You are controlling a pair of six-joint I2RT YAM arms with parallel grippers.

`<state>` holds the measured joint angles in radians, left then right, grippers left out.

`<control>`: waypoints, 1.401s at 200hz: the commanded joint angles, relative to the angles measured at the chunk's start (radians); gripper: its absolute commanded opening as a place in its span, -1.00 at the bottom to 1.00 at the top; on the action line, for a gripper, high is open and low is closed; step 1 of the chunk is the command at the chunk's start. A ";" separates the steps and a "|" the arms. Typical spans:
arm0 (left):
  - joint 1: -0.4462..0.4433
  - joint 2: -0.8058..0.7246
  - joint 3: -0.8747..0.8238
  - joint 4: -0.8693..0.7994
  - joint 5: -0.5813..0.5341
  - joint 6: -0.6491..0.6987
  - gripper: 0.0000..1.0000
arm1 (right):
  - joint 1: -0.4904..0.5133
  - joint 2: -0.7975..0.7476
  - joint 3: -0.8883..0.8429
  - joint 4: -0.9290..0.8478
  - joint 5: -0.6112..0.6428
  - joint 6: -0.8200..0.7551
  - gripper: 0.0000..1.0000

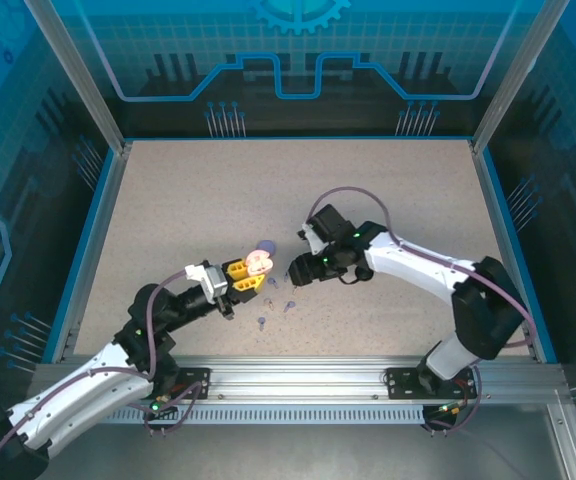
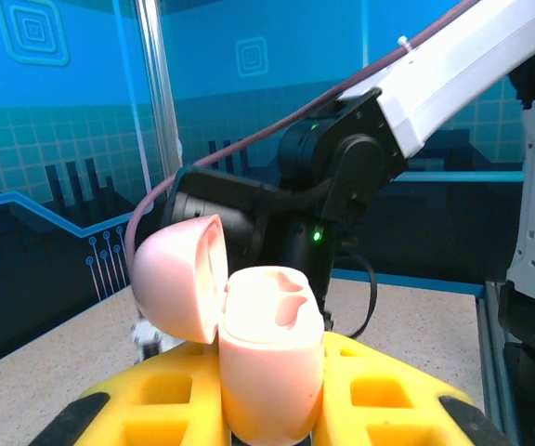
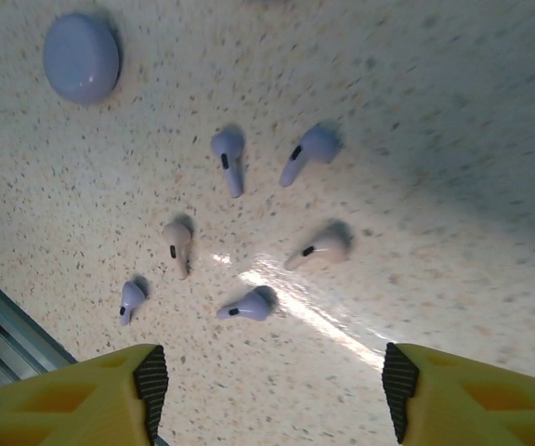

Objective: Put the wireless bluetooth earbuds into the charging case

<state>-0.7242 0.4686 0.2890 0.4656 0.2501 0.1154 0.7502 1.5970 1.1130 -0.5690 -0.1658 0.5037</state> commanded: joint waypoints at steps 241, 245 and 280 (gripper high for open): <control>-0.006 -0.179 0.114 -0.191 0.037 -0.016 -1.00 | 0.265 0.525 0.490 -0.306 0.174 0.073 -0.16; -0.006 -0.179 0.113 -0.190 0.037 -0.016 -1.00 | 0.265 0.528 0.494 -0.308 0.175 0.072 -0.17; -0.007 -0.181 0.110 -0.193 0.034 -0.016 -1.00 | 0.272 0.553 0.517 -0.322 0.178 0.065 -0.20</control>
<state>-0.7250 0.3042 0.3706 0.2676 0.2699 0.1043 0.9989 2.1216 1.5951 -0.8463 -0.0021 0.5762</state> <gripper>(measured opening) 0.208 0.406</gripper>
